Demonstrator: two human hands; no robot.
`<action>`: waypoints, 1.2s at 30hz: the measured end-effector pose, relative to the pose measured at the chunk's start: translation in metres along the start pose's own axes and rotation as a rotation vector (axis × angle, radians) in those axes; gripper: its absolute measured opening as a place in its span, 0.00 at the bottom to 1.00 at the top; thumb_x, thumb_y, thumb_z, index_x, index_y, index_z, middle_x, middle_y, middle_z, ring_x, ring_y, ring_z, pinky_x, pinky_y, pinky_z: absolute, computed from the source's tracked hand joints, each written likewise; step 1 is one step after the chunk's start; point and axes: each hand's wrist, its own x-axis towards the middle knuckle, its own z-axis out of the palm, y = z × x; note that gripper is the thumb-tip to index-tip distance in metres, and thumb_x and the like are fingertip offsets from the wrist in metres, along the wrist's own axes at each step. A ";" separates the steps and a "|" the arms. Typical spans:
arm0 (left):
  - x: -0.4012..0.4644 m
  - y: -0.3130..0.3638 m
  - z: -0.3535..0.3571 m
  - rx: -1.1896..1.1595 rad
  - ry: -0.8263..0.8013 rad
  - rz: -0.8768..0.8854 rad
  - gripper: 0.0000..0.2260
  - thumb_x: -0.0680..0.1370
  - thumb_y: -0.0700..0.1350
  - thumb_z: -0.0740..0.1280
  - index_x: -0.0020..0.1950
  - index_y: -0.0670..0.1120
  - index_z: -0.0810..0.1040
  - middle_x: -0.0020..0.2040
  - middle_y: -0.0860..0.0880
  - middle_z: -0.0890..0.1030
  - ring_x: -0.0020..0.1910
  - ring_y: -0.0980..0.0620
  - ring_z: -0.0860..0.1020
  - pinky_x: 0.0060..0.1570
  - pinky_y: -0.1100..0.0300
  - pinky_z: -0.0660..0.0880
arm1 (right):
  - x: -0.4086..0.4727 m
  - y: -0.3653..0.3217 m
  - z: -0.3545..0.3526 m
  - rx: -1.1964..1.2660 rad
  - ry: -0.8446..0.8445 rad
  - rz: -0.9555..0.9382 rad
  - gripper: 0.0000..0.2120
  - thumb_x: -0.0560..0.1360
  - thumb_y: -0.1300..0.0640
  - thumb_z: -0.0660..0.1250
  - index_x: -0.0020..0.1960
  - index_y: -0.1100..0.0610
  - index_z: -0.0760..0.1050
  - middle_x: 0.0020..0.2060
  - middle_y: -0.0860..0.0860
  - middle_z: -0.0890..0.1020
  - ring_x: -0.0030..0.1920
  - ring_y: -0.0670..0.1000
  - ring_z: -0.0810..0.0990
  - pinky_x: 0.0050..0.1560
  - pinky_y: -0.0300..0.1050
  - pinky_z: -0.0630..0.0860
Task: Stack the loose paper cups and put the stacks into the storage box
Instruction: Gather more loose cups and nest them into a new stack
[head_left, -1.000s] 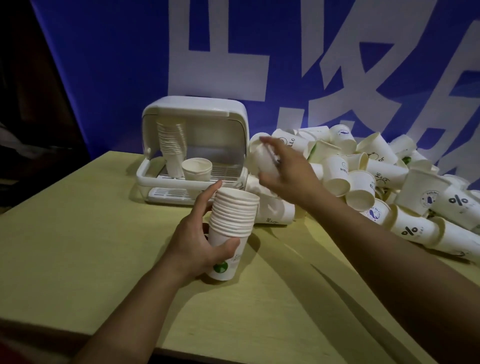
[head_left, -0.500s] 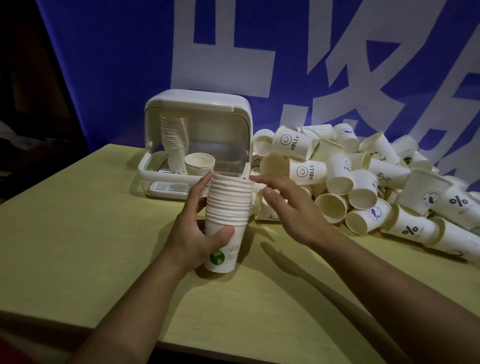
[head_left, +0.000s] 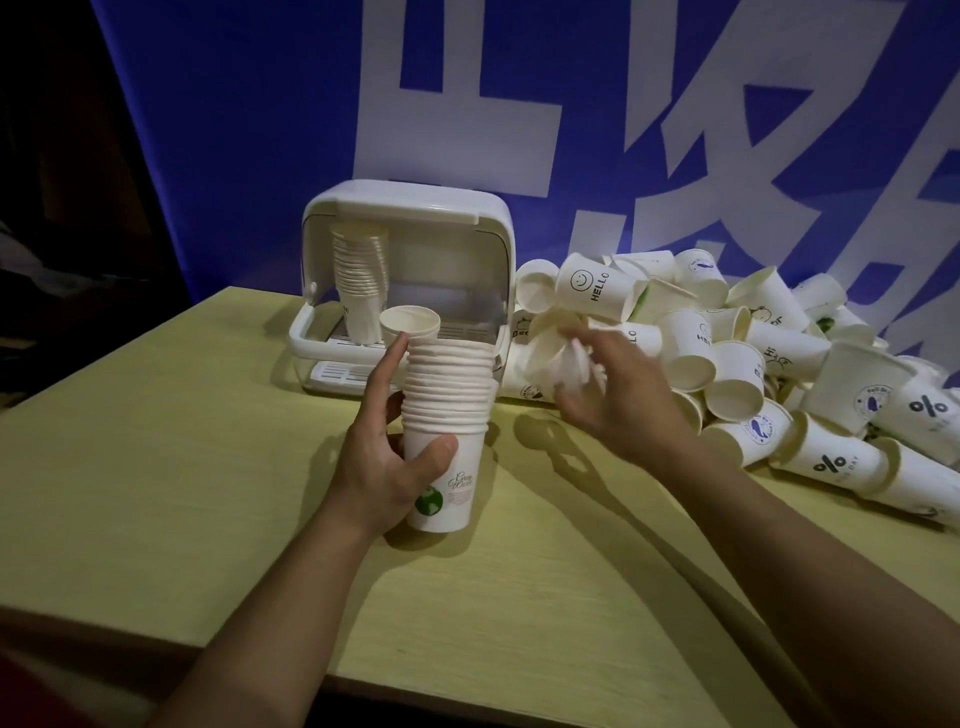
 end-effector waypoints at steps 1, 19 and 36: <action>0.000 0.000 0.000 0.000 -0.005 0.004 0.42 0.64 0.60 0.72 0.73 0.76 0.56 0.66 0.53 0.78 0.63 0.55 0.79 0.56 0.51 0.81 | 0.004 -0.006 -0.006 0.121 0.060 0.037 0.30 0.72 0.51 0.74 0.70 0.42 0.68 0.58 0.41 0.76 0.55 0.39 0.75 0.56 0.39 0.75; -0.007 0.018 -0.007 0.126 0.002 0.040 0.47 0.64 0.59 0.73 0.74 0.78 0.48 0.73 0.53 0.71 0.68 0.53 0.75 0.60 0.44 0.79 | 0.001 -0.099 0.018 0.694 -0.146 0.174 0.21 0.79 0.47 0.61 0.72 0.44 0.69 0.59 0.37 0.77 0.58 0.35 0.76 0.58 0.38 0.74; -0.038 0.013 -0.102 0.180 0.235 -0.125 0.46 0.65 0.53 0.75 0.74 0.78 0.53 0.68 0.54 0.74 0.64 0.49 0.78 0.58 0.39 0.79 | 0.014 -0.111 0.100 0.111 -0.225 0.226 0.38 0.74 0.36 0.68 0.78 0.44 0.56 0.76 0.51 0.62 0.74 0.56 0.63 0.67 0.57 0.69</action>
